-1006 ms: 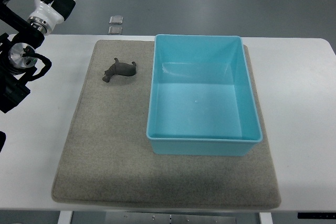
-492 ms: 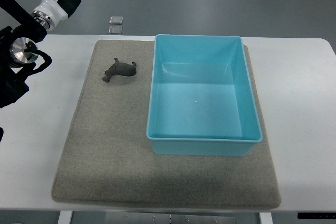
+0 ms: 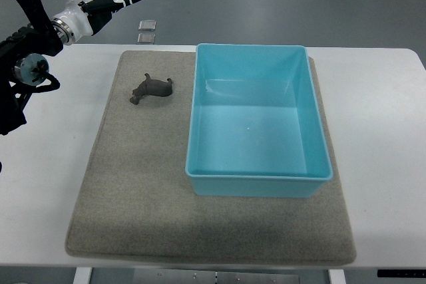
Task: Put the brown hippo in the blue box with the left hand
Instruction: 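Swing the left hand over the brown hippo, fingers pointing down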
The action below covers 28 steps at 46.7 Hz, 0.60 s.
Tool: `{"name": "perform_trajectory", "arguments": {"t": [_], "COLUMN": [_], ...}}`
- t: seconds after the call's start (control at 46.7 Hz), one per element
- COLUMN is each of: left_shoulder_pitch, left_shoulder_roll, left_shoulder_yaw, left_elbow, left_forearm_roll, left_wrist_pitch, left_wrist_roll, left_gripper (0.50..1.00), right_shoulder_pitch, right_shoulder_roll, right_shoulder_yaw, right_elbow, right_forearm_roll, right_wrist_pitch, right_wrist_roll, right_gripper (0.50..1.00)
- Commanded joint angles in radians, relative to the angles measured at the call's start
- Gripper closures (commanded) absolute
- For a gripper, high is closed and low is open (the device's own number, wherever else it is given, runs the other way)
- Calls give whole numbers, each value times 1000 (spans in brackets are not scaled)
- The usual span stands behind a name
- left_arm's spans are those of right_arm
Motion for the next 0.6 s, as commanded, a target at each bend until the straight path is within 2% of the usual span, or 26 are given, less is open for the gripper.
{"name": "perform_trajectory", "arguments": {"t": [0.0, 0.15, 0.3, 0.578], "left_shoulder_pitch": [-4, -7, -7, -5], "left_shoulder_roll": [4, 4, 13, 62], "left_shoulder_yaw": [1, 1, 1, 10], "left_elbow": [-8, -44, -61, -182], "left_forearm_roll": [99, 305, 343, 587], "left_wrist_pitch": [-5, 7, 52, 59], "left_wrist_roll": [3, 17, 17, 14], "left_gripper": [510, 508, 506, 510], "right_shoulder_pitch": [0, 0, 0, 0], "right_shoulder_roll": [0, 0, 0, 0], "right_shoulder_yaw": [0, 0, 0, 0], "right_elbow": [0, 0, 0, 0], "right_forearm_roll": [0, 0, 0, 0], "right_wrist_pitch": [0, 0, 0, 0], "right_wrist_roll": [0, 0, 0, 0], "right_gripper": [564, 564, 564, 564]}}
